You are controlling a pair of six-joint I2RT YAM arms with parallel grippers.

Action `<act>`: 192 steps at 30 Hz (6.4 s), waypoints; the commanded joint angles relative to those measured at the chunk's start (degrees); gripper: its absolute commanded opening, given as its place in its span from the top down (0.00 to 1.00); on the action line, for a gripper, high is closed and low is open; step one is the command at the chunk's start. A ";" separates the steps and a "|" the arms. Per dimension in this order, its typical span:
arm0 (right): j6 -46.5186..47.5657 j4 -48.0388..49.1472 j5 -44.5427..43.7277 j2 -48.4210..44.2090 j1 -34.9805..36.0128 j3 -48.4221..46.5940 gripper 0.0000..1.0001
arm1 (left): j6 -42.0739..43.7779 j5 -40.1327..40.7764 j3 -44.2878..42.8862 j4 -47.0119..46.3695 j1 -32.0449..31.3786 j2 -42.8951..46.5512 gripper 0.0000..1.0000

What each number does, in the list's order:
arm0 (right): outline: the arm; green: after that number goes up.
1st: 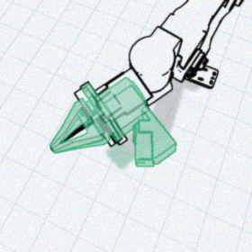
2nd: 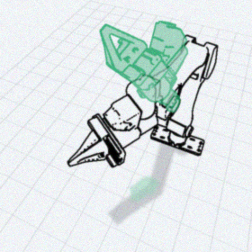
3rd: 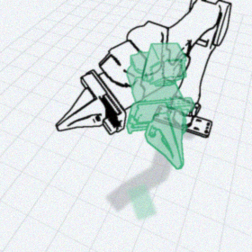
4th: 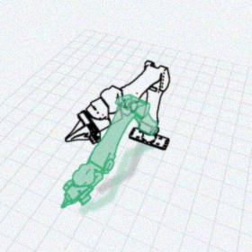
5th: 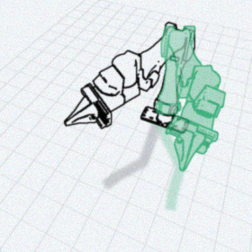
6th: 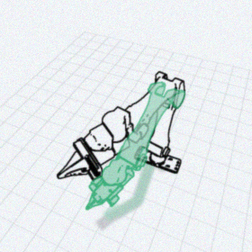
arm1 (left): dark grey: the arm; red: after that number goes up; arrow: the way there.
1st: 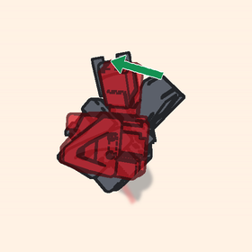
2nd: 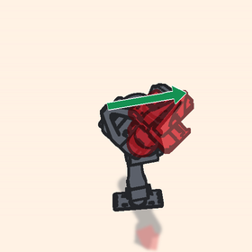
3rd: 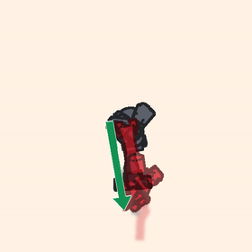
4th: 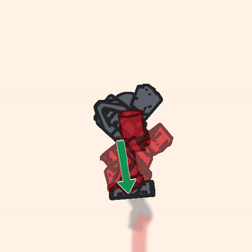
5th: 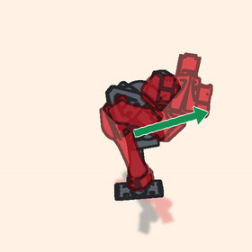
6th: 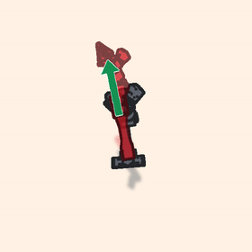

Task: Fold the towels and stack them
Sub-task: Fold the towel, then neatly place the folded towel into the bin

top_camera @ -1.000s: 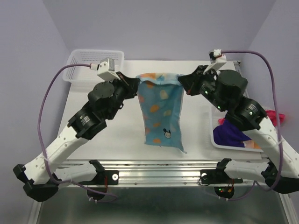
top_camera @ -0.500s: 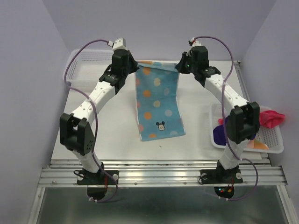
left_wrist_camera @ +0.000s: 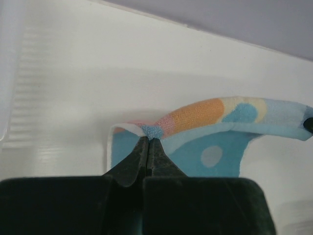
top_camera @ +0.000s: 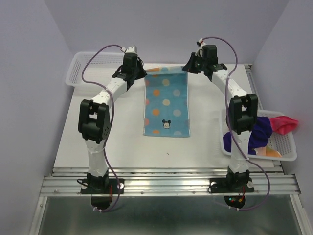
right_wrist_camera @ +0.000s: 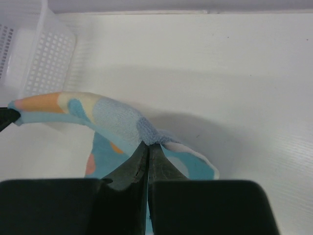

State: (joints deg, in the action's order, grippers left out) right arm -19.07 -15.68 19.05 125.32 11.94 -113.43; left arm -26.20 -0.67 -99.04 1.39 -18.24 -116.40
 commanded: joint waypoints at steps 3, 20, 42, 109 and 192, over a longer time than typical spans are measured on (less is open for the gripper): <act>-2.90 1.18 4.33 -11.11 0.01 11.78 0.99 | -2.01 -2.49 10.69 -2.44 0.40 13.19 1.00; -7.65 3.20 6.00 -40.05 1.59 54.18 0.99 | -9.75 -3.38 50.60 -5.96 -3.82 37.64 1.00; -12.92 8.83 6.27 -43.23 5.90 73.61 0.70 | -13.01 0.23 62.22 -1.48 -10.50 41.95 0.73; -2.37 9.09 2.22 -46.19 8.53 65.96 0.99 | -8.69 0.23 61.49 -10.35 -10.67 43.88 1.00; -1.85 4.96 -8.76 -62.39 10.38 74.84 0.00 | 35.31 35.56 -1.30 12.33 -5.51 4.43 1.00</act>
State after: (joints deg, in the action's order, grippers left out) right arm -22.17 -12.36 11.94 62.98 21.89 -37.34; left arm -0.40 32.45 -92.09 13.45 -28.38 -111.81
